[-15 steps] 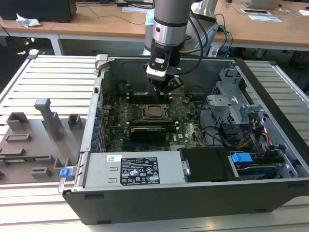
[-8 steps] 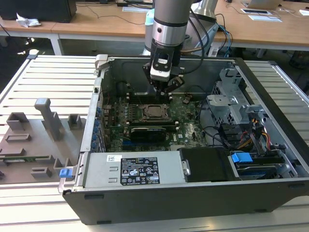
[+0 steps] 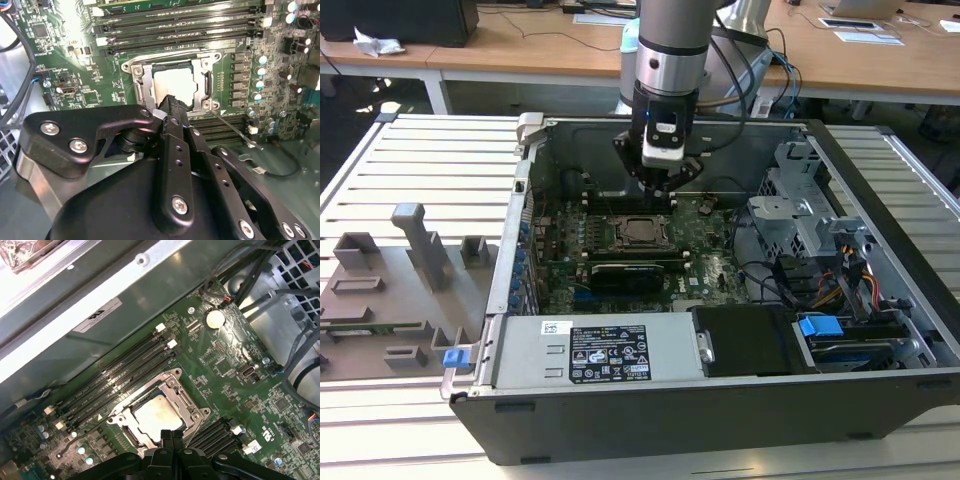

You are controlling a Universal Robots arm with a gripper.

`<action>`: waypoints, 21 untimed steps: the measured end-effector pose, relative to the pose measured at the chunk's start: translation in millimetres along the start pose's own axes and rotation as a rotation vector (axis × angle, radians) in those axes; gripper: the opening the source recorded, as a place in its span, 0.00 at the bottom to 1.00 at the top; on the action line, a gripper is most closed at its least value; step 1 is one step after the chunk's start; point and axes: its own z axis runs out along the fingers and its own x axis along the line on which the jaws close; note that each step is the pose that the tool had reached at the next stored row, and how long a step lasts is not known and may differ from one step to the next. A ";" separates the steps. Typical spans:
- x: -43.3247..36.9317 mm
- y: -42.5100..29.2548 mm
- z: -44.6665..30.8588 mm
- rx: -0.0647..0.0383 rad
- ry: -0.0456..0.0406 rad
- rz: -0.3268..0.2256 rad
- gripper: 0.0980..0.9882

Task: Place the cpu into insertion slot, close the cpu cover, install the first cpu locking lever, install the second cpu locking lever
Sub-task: 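Install the first cpu locking lever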

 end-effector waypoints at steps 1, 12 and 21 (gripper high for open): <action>0.0 0.0 0.0 0.000 -0.0006 -0.016 0.01; 0.0 0.0 0.0 0.000 -0.0050 -0.142 0.01; 0.0 0.0 0.0 0.000 -0.0086 -0.240 0.01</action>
